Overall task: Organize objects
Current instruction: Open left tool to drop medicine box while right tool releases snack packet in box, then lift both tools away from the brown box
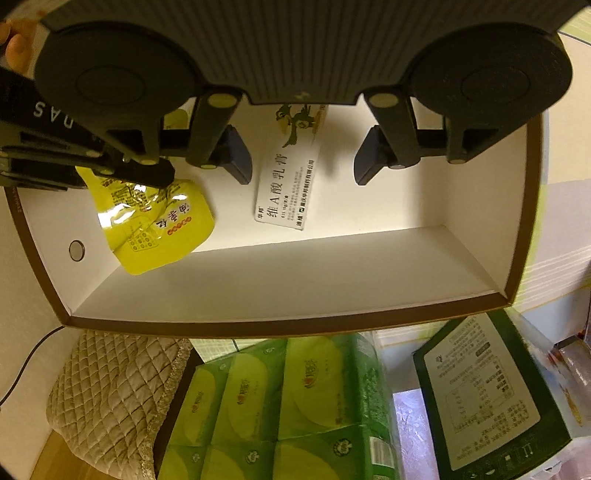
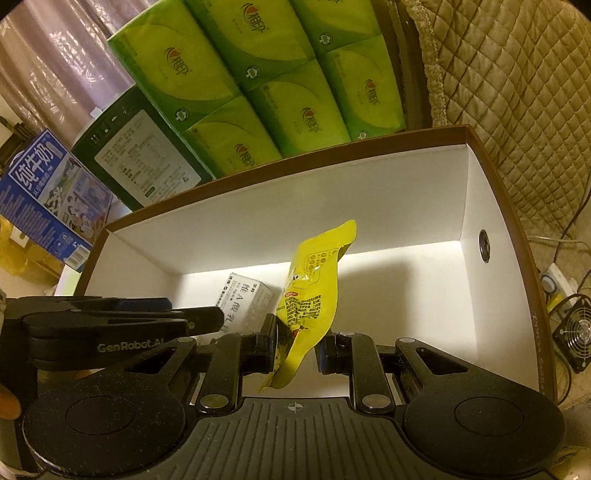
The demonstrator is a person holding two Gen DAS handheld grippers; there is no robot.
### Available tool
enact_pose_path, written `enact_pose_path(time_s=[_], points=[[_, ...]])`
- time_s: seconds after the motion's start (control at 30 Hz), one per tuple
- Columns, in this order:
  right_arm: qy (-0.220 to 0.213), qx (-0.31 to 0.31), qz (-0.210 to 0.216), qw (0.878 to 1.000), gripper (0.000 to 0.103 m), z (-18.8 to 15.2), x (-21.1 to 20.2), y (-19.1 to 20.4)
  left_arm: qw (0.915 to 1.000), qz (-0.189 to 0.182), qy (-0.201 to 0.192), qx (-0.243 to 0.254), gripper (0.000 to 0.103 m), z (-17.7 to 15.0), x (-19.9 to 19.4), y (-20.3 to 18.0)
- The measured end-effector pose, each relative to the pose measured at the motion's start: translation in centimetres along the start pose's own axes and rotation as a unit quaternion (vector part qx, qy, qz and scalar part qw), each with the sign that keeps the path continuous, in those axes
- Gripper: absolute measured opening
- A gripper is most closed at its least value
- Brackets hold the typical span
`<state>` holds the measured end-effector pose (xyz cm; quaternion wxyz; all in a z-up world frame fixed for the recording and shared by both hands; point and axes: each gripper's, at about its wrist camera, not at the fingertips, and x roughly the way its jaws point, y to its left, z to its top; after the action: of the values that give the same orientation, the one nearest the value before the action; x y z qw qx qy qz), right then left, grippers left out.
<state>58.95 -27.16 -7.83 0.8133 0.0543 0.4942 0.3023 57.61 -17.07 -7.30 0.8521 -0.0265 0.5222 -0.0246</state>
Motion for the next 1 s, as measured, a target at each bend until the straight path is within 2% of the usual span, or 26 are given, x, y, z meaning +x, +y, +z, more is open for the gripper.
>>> enact_pose_path(time_s=[0.33, 0.37, 0.43, 0.47, 0.5, 0.8, 1.0], points=[[-0.016, -0.001, 0.011, 1.000, 0.019, 0.4, 0.2, 0.5, 0.9999, 0.011, -0.008, 0.002, 0.066, 0.0, -1.2, 0.6], [-0.015, 0.003, 0.011, 1.000, 0.024, 0.4, 0.2, 0.5, 0.9999, 0.012, -0.009, 0.003, 0.068, 0.0, -1.4, 0.7], [-0.023, 0.006, 0.012, 1.000, 0.041, 0.4, 0.2, 0.5, 0.9998, 0.014, -0.012, 0.004, 0.072, -0.1, -1.7, 0.8], [-0.028, 0.004, 0.012, 1.000, 0.054, 0.4, 0.0, 0.6, 0.9997, 0.016, -0.015, 0.005, 0.073, -0.2, -1.9, 0.8], [-0.034, 0.004, 0.010, 0.999, 0.058, 0.3, -0.1, 0.6, 0.9996, 0.020, -0.017, 0.006, 0.074, -0.2, -2.1, 0.9], [-0.050, 0.009, 0.011, 0.999, 0.070, 0.4, -1.8, 0.9, 0.9992, 0.023, -0.033, 0.008, 0.082, -0.7, -3.9, 1.0], [-0.064, 0.014, 0.014, 0.998, 0.073, 0.2, -3.3, 0.9, 0.9989, 0.024, -0.040, 0.006, 0.083, -1.3, -5.1, 1.0]])
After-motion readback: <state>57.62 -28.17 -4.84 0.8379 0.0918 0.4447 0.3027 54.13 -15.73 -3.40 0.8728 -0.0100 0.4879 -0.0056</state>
